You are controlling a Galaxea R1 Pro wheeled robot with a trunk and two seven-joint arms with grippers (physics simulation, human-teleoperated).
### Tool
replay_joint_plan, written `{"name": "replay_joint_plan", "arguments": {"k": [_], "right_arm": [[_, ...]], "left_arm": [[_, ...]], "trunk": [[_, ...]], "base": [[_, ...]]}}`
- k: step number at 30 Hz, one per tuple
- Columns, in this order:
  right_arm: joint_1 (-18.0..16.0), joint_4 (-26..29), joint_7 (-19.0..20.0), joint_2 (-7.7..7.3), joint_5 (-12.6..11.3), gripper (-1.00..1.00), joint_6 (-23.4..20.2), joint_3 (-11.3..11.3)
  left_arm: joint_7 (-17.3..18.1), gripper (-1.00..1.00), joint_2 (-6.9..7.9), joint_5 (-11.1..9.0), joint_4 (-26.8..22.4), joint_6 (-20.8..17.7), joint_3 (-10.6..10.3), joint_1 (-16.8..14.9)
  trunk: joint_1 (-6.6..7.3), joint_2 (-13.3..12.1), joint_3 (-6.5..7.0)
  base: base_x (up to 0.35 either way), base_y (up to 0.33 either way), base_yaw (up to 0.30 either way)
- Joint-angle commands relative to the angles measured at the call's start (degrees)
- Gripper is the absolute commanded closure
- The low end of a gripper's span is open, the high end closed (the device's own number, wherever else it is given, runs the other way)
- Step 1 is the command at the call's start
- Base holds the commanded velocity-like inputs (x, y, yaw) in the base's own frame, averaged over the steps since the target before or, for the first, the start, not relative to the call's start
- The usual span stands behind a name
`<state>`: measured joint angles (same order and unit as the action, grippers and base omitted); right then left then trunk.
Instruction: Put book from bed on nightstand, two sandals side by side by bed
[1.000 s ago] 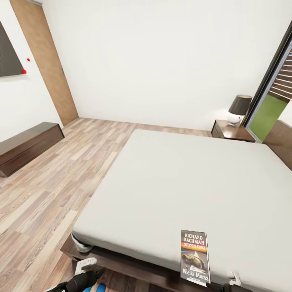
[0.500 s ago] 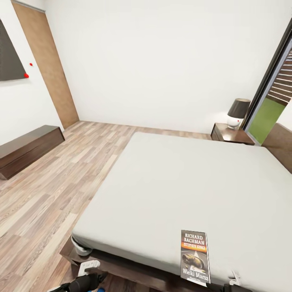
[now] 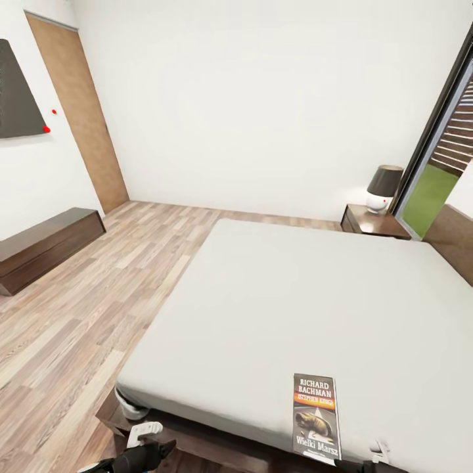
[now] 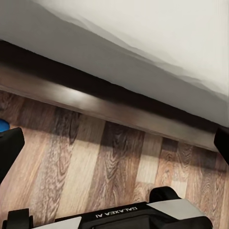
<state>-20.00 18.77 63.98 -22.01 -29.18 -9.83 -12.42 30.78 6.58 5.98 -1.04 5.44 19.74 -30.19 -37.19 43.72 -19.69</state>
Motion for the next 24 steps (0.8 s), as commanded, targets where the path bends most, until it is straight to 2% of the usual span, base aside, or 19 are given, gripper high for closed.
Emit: {"name": "replay_joint_plan", "arguments": {"k": [1, 24], "right_arm": [[0.0, -0.2, 0.1, -0.05, -0.6, 1.0, -0.6, -0.3], [0.0, -1.2, 0.1, -0.05, -0.6, 1.0, -0.6, -0.3]], "left_arm": [[0.1, -1.0, 0.01, 0.6, 0.1, 0.4, 0.4, 0.0], [0.1, -1.0, -0.26, 0.6, 0.1, 0.4, 0.4, 0.0]], "trunk": [[-0.01, 0.1, 0.03], [-0.01, 0.1, 2.15]], "base": [[0.0, 0.0, 0.0], [0.0, 0.0, 0.0]]}}
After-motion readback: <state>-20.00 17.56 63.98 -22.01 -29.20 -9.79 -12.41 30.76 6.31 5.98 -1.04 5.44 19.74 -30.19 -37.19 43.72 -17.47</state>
